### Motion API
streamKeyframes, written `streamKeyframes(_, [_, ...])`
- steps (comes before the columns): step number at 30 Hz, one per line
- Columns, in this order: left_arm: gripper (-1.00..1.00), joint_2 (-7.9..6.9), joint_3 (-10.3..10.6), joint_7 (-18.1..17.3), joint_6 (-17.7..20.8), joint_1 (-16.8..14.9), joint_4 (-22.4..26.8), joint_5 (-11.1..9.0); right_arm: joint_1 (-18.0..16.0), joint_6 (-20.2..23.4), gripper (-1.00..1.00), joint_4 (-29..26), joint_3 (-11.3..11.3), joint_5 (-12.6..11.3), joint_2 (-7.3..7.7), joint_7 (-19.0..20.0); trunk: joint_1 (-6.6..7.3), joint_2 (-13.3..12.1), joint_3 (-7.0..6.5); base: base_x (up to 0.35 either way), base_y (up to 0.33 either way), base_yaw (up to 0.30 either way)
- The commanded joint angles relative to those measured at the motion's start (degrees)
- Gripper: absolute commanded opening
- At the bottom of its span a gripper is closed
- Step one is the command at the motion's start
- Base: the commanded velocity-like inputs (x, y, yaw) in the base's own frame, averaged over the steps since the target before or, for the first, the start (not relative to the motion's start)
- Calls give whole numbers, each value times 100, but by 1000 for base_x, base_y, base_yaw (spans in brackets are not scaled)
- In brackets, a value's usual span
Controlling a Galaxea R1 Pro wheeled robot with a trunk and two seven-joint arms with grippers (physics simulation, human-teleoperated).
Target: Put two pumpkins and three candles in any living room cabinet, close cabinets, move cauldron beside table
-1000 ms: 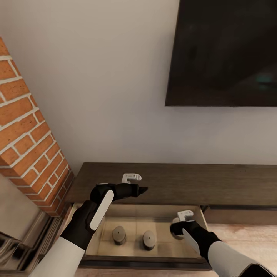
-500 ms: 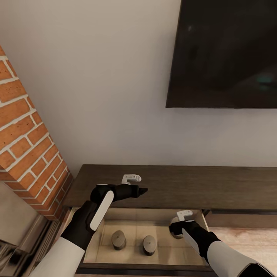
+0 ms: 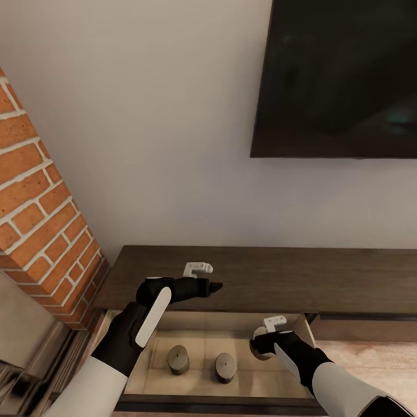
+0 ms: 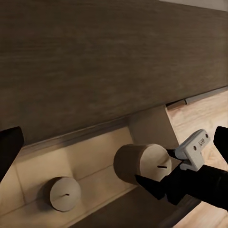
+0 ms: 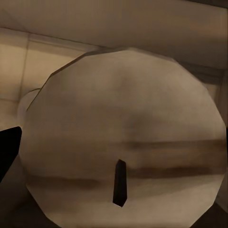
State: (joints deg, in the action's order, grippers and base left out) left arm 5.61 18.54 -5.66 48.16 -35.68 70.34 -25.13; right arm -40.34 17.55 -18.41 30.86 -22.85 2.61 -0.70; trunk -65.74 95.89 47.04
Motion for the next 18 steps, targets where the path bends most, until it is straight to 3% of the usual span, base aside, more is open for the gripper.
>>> streamKeyframes(1, [100,1,0,7,0,0,19,2,-1,2,-100,-3,-1,-11,-4,-8,-23,42,18,0,0,0])
streamKeyframes(9, [100,9,0,-4,4,0,15,0,-1,5,-100,-21,-8,-8,-12,-74,-198,363,162,0,0,-3])
streamKeyframes(18, [100,28,0,-5,-32,9,-19,-10,8,-14,-100,15,-44,-53,-53,-120,-373,682,286,0,0,-113])
